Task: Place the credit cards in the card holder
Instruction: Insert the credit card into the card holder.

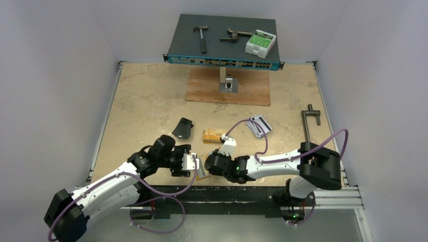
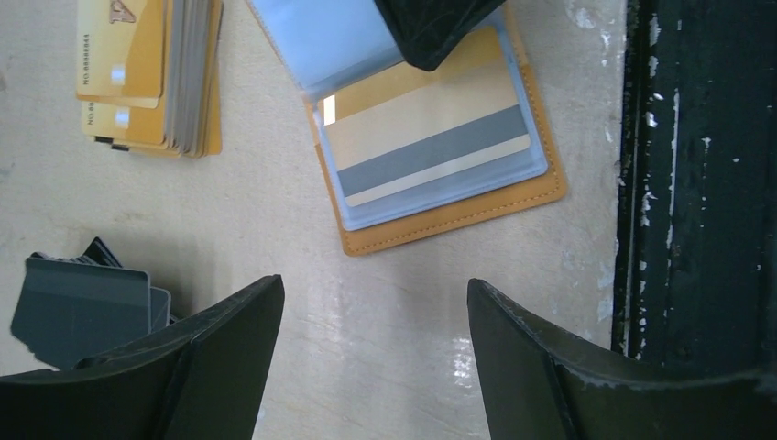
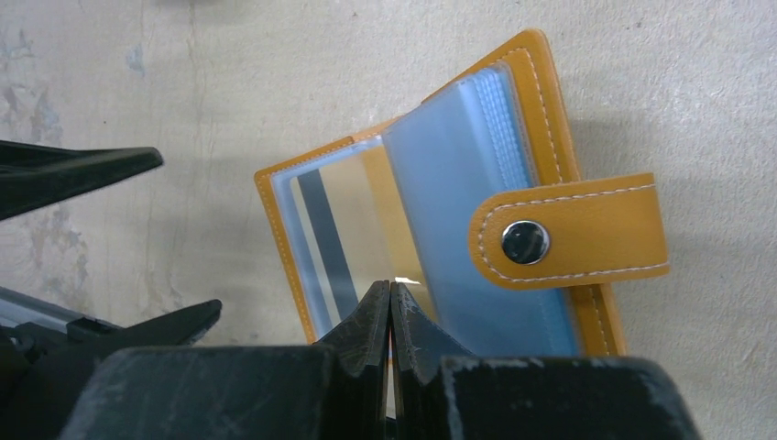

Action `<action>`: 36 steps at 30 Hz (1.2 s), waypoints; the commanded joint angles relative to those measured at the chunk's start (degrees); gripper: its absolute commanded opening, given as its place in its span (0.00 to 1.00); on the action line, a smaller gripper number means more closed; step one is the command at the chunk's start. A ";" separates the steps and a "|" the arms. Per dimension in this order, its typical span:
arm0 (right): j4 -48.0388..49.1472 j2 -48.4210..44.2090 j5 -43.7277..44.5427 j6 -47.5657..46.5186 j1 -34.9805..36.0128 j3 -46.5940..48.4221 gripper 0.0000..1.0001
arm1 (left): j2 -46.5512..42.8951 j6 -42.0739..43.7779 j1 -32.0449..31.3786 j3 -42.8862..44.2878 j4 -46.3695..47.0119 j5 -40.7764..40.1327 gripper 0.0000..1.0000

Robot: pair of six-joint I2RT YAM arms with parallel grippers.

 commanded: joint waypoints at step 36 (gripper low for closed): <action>3.12 0.50 0.42 0.76 0.12 -1.89 0.18 | 8.70 14.16 -5.03 -5.98 16.29 -1.73 0.69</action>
